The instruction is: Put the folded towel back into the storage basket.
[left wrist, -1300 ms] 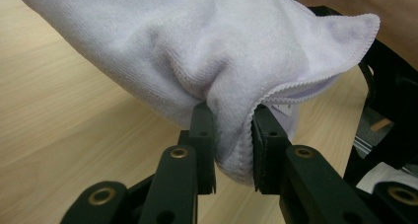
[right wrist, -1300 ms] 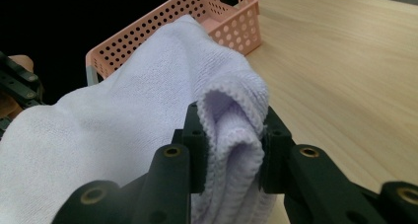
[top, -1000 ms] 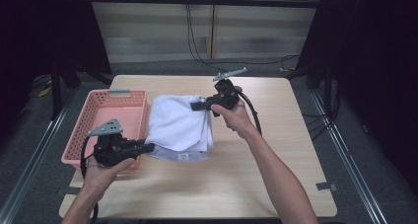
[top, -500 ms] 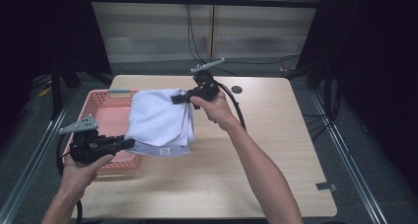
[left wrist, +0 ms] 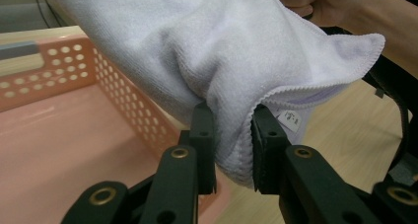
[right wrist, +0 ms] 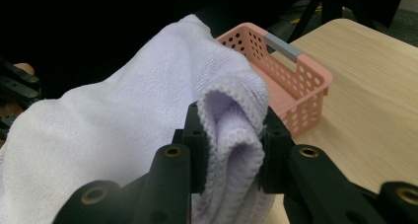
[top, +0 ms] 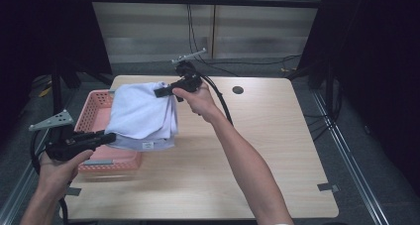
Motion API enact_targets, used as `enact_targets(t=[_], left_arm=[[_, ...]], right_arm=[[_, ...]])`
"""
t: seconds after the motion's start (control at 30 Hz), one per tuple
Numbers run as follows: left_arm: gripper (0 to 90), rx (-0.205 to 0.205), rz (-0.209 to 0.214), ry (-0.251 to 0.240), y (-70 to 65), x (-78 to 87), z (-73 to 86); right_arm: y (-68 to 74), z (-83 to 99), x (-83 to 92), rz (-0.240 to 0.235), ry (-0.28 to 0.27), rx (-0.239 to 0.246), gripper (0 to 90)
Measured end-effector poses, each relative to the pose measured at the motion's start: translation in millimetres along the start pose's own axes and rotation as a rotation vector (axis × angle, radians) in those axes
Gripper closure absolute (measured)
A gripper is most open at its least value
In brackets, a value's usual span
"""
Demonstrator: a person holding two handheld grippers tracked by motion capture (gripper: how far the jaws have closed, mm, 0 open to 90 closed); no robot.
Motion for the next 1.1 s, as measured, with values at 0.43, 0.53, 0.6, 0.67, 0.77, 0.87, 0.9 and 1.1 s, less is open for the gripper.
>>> enact_targets(t=[0.43,0.53,0.6,0.67,0.77,0.87,0.9,1.1], left_arm=[[75.4,0.089,-0.082,-0.028,44.7,39.5,23.7],[75.5,0.11,-0.107,-0.025,55.7,54.2,32.6],[75.5,0.126,-0.123,-0.03,61.8,59.9,36.9],[75.5,0.132,-0.13,-0.023,65.0,61.5,40.1],[75.5,0.156,-0.156,-0.016,76.6,65.6,51.8],[75.5,0.172,-0.173,0.0,82.8,66.7,60.9],[75.5,0.172,-0.173,0.0,82.8,66.7,60.9],[74.0,0.192,-0.188,0.036,85.5,54.2,79.7]], right_arm=[[18.2,-17.7,-59.0,0.005,0.034,-0.01,71.6],[25.9,-21.0,-80.7,-0.002,0.047,-0.009,71.6],[29.1,-22.7,-90.4,-0.003,0.052,-0.005,71.6],[30.4,-23.3,-95.2,-0.003,0.049,-0.006,71.6],[29.8,-20.4,-112.8,0.0,0.057,-0.022,71.6],[26.2,-15.9,-126.6,-0.001,0.059,-0.034,71.6],[26.2,-15.9,-126.6,-0.001,0.059,-0.034,71.6],[14.1,-0.4,-141.4,0.011,0.077,-0.035,70.1]])
Point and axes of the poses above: each handheld gripper's, and its own axes: x roughly backward along the jaws, z roughly out of its underside, y roughly to its left, the point moved 10 cm from there along -x, roughly forward along the jaws, and after that the axes turned 9 degrees about -x, right-handed, at the moved point
